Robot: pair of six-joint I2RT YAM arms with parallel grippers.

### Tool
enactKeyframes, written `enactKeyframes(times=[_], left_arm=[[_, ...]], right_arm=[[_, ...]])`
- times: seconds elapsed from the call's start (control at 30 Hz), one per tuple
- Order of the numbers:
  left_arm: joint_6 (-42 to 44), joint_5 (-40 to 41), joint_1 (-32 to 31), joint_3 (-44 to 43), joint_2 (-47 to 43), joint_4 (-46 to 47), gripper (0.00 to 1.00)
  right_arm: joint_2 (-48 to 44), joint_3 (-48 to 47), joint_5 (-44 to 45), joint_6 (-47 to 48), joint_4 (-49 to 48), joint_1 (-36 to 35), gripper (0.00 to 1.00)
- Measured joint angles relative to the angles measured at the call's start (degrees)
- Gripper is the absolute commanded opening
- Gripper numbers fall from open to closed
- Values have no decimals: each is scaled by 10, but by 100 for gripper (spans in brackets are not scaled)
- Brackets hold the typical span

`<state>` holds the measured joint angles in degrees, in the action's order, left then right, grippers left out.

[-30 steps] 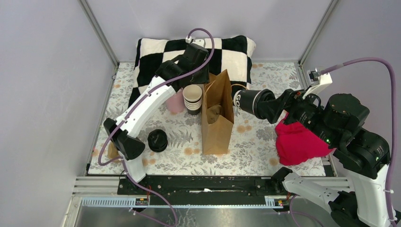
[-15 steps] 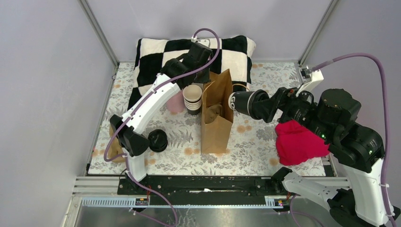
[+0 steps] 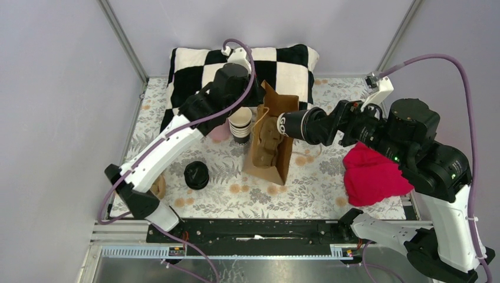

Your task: Pack the takeout coffee

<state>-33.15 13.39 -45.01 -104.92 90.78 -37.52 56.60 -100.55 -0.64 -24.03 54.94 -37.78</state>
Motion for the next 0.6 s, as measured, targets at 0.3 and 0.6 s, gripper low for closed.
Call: enactKeyframes(times=[0.3, 0.6], left_arm=[[-2, 96, -94, 64, -54, 176, 0], [7, 193, -147, 127, -52, 283, 0]], right_arm=[[2, -36, 0, -15, 1, 0, 83], [-1, -35, 6, -22, 12, 0, 83]])
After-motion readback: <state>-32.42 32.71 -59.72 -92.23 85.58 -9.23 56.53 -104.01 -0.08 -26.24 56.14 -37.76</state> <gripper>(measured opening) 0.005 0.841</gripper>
